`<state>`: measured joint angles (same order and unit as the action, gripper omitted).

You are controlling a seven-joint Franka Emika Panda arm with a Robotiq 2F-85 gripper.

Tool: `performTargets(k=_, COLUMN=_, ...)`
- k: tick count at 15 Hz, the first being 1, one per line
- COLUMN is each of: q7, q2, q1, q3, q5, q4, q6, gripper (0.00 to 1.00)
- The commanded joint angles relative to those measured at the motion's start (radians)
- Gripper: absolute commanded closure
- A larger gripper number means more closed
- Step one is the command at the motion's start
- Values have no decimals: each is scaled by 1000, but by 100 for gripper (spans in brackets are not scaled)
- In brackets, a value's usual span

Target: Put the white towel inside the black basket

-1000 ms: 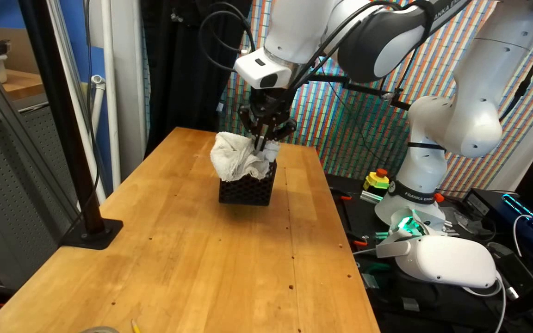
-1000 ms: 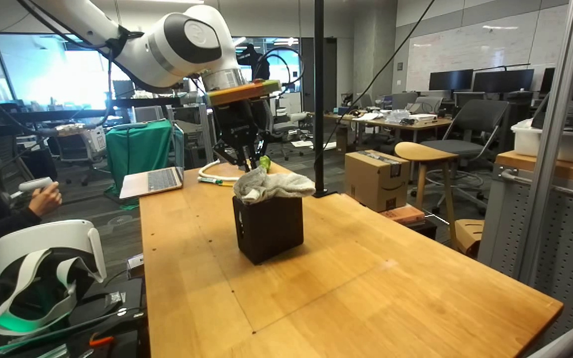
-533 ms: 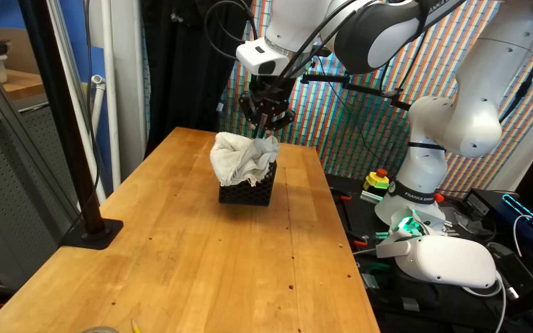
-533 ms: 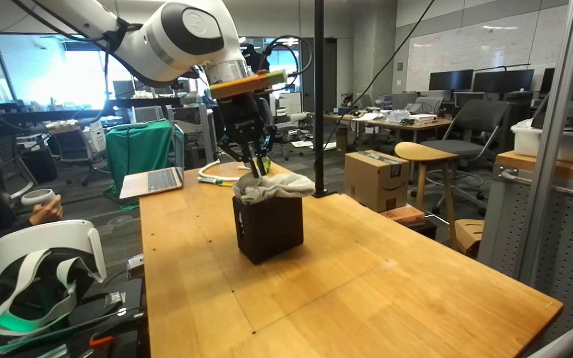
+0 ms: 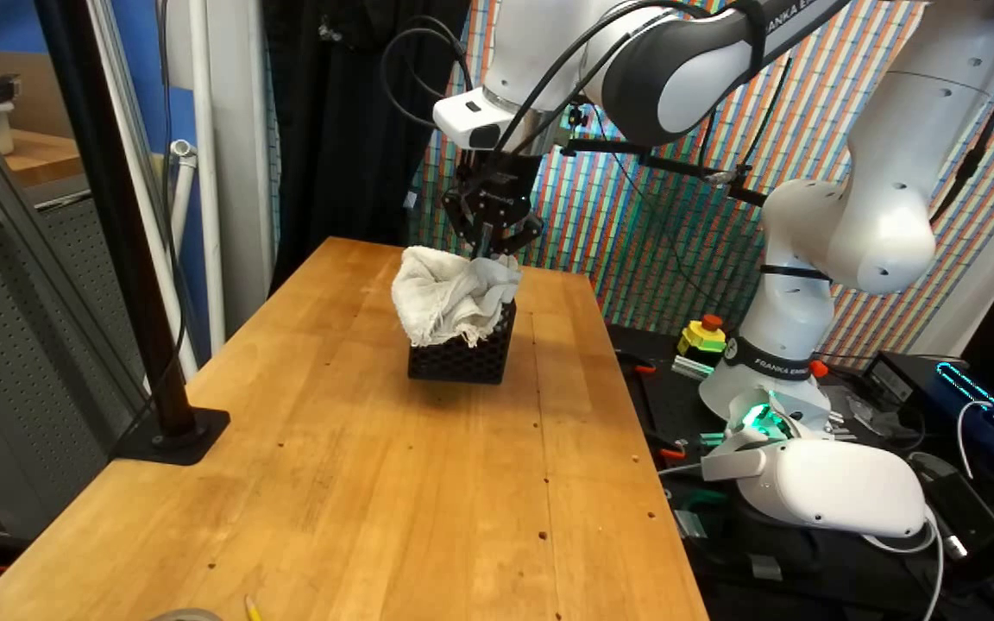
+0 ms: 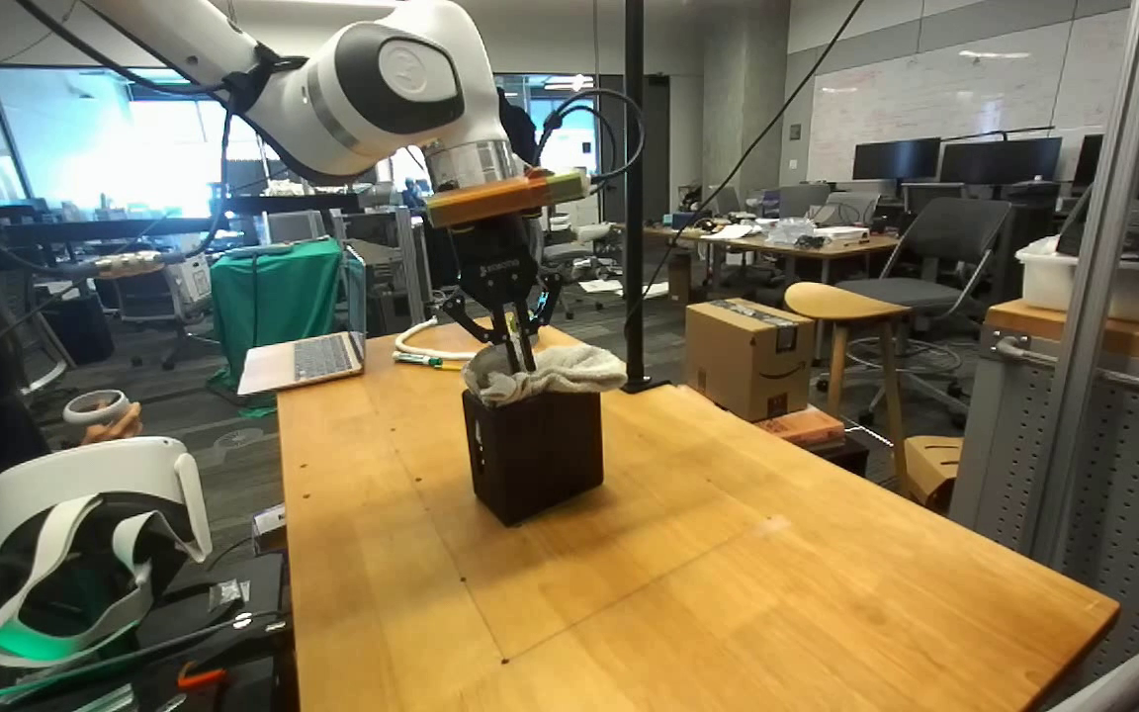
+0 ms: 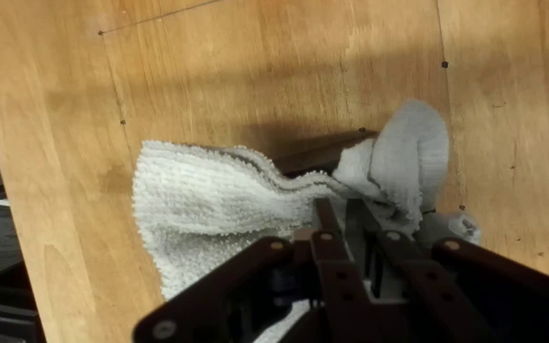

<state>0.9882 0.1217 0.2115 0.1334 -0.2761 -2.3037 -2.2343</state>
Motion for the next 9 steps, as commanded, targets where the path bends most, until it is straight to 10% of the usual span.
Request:
performTargets(k=1, q7=69, q2=-26, q1=-16, q3=-17, q5=64, q4=17, q6=-42, gripper=84)
performTargets(k=9, q7=264, q2=-185, q1=-67, q3=-39, q5=232, q4=37, q6=-32, gripper=84)
